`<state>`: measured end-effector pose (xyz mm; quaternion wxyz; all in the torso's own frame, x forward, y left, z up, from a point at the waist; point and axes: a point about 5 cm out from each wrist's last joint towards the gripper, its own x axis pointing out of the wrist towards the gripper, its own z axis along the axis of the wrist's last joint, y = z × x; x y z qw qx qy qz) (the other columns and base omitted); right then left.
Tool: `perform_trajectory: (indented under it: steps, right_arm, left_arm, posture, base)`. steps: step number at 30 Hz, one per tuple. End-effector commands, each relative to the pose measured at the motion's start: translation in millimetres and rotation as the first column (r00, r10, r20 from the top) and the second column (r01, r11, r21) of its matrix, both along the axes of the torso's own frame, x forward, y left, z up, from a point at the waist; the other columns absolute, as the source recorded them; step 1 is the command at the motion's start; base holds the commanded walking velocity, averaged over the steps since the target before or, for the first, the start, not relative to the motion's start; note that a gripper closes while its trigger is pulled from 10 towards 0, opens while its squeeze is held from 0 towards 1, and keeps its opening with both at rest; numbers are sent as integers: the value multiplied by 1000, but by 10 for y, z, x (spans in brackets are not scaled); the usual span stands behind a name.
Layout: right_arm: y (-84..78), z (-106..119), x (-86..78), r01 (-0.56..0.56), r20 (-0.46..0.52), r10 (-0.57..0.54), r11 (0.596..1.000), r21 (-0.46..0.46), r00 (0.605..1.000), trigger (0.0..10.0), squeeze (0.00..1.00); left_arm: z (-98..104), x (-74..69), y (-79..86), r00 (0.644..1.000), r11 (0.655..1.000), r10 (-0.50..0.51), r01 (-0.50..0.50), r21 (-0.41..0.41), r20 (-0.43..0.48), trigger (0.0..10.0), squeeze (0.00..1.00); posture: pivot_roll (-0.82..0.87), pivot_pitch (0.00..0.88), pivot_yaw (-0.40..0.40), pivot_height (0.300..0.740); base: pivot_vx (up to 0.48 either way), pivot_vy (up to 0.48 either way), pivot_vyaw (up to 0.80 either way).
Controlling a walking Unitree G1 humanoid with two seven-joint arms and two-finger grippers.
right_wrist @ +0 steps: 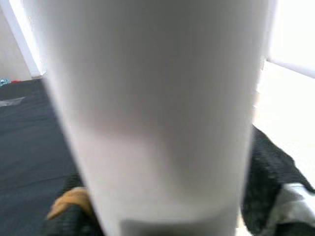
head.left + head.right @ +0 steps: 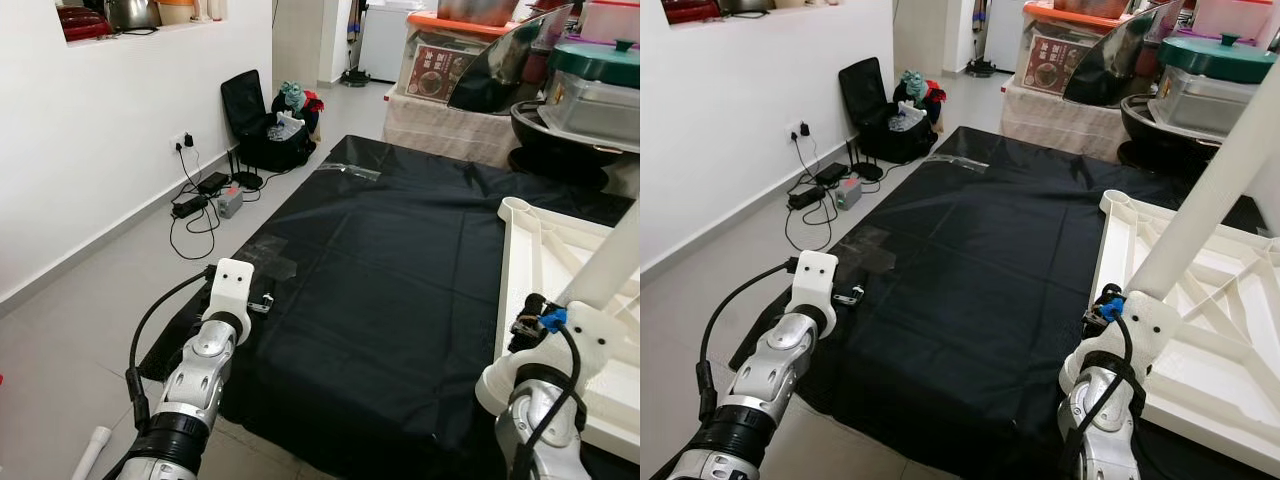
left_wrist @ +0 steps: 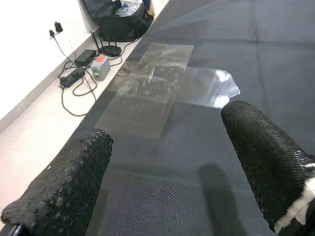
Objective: Building children table
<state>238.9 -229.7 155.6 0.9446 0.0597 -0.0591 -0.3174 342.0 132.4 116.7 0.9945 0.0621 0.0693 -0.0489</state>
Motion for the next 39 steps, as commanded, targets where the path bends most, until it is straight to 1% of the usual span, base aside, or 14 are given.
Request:
perform_trajectory:
  steps: [1, 4, 5, 9, 10, 21, 23, 25, 26, 28, 30, 32, 34, 39]
  right_arm:
    - [-206, 17, -69, 89, 2, -89, 996, -27, 996, 10000, 565]
    - [-204, 44, -64, 83, 11, -82, 996, -40, 997, 10000, 518]
    - [-191, 92, -61, 69, 30, -68, 996, -56, 997, 10000, 67]
    - [-186, 103, -63, 67, 36, -65, 996, -57, 997, 10000, 67]
    - [-183, 110, -65, 62, 37, -60, 996, -59, 998, 10000, 0]
    - [-172, 176, -40, -19, 64, 23, 997, -69, 998, 10000, 0]
    - [-232, 200, 34, -182, 58, 187, 980, -80, 981, 10000, 0]
    - [-232, 200, 34, -182, 58, 187, 980, -80, 981, 10000, 0]
    - [-285, 210, 76, -259, 46, 263, 963, -76, 964, 10000, 0]
    - [-364, 234, 117, -313, 33, 316, 946, -80, 948, 10000, 0]
    - [-364, 234, 117, -313, 33, 316, 946, -80, 948, 10000, 0]
    - [-454, 275, 156, -343, 25, 346, 935, -90, 938, 10000, 0]
    - [-685, 345, 250, -381, -1, 382, 920, -89, 924, 10000, 0]
    - [-799, 405, 327, -442, -17, 442, 894, -80, 897, 10000, 0]
  left_arm:
    - [-15, 6, -4, 1000, 1000, -8, 8, 16, -4, 10000, 0]
    - [-16, 6, -2, 1000, 1000, -8, 8, 17, -5, 10000, 0]
    - [-18, 9, 1, 1000, 1000, -8, 8, 18, -5, 10000, 0]
    - [-19, 9, 2, 1000, 1000, -8, 8, 18, -6, 10000, 0]
    - [-20, 10, 2, 1000, 1000, -9, 9, 19, -6, 10000, 0]
    - [-21, 12, 3, 1000, 1000, -11, 11, 19, -6, 10000, 0]
    - [-24, 12, -5, 1000, 1000, -16, 16, 20, -7, 10000, 0]
    - [-24, 12, -5, 1000, 1000, -16, 16, 20, -7, 10000, 0]
    - [-26, 13, -7, 1000, 1000, -18, 18, 21, -8, 10000, 0]
    - [-27, 13, -8, 1000, 1000, -20, 20, 22, -8, 10000, 0]
    - [-27, 13, -8, 1000, 1000, -20, 20, 22, -8, 10000, 0]
    - [-28, 13, -7, 1000, 1000, -20, 21, 23, -8, 10000, 0]
    - [-28, 12, -4, 1000, 999, -23, 23, 29, -9, 10000, 0]
    - [-29, 11, 4, 1000, 999, -23, 24, 35, -9, 10000, 0]
  posture:
    - [-13, 0, -37, 740]
    - [-13, 0, -37, 740]
    - [-16, 0, -36, 740]
    - [-16, 0, -36, 740]
    - [-16, 0, -34, 740]
    - [-19, 0, -31, 740]
    - [-18, 0, -30, 740]
    - [-18, 0, -30, 740]
    - [-18, 0, -31, 740]
    - [-13, 0, -35, 740]
    - [-13, 0, -35, 740]
    - [-11, 0, -35, 740]
    - [-6, 0, -37, 740]
    - [2, 0, -39, 740]
  base:
    - [0, 0, 0]
    - [0, 0, 0]
    - [0, 0, 0]
    - [0, 0, 0]
    - [0, 0, 0]
    - [0, 0, 0]
    - [0, 0, 0]
    - [0, 0, 0]
    - [0, 0, 0]
    - [0, 0, 0]
    - [0, 0, 0]
    - [0, 0, 0]
    - [0, 0, 0]
    - [0, 0, 0]
